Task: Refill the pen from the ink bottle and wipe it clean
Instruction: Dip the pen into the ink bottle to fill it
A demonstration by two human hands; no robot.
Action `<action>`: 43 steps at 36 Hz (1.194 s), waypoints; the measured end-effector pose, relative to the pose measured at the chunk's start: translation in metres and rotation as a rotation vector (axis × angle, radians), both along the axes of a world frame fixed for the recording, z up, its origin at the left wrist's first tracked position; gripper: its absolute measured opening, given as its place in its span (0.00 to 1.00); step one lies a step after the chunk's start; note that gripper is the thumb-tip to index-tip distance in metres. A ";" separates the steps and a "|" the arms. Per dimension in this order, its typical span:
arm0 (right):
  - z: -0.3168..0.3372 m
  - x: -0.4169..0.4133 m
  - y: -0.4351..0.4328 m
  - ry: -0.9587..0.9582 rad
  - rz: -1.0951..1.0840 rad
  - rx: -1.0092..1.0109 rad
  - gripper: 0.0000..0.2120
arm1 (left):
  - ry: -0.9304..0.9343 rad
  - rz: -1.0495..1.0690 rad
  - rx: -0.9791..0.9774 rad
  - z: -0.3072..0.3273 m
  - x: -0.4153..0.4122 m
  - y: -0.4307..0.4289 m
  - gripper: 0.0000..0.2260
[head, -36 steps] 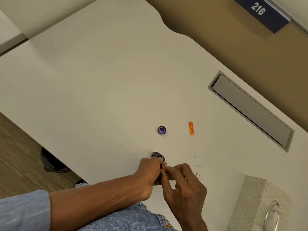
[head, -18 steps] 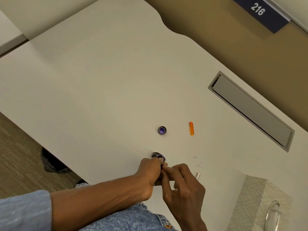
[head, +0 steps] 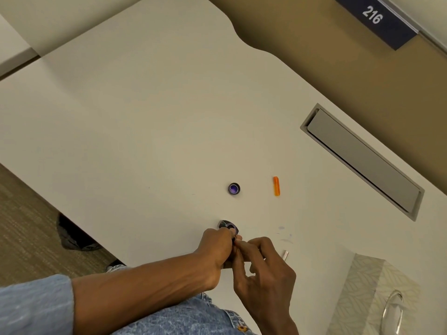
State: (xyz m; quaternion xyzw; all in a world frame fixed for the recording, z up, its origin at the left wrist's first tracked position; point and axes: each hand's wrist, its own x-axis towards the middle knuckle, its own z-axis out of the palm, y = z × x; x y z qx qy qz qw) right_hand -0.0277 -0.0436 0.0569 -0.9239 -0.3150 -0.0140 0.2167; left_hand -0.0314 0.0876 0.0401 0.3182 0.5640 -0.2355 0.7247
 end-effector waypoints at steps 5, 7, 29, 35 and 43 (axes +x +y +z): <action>-0.001 0.000 0.001 -0.016 -0.007 -0.017 0.02 | 0.007 0.004 -0.004 -0.001 0.001 0.000 0.12; -0.002 0.001 0.000 -0.024 -0.005 -0.024 0.03 | 0.004 0.001 -0.003 -0.002 0.002 0.000 0.12; -0.005 0.000 -0.002 -0.016 0.001 -0.008 0.02 | 0.000 0.007 -0.006 -0.003 0.001 0.000 0.12; -0.003 0.000 -0.003 0.005 -0.001 -0.003 0.03 | -0.014 -0.018 0.016 -0.007 0.000 -0.001 0.12; -0.004 0.000 -0.004 -0.004 0.004 -0.005 0.03 | -0.012 0.011 0.010 -0.006 0.000 -0.001 0.11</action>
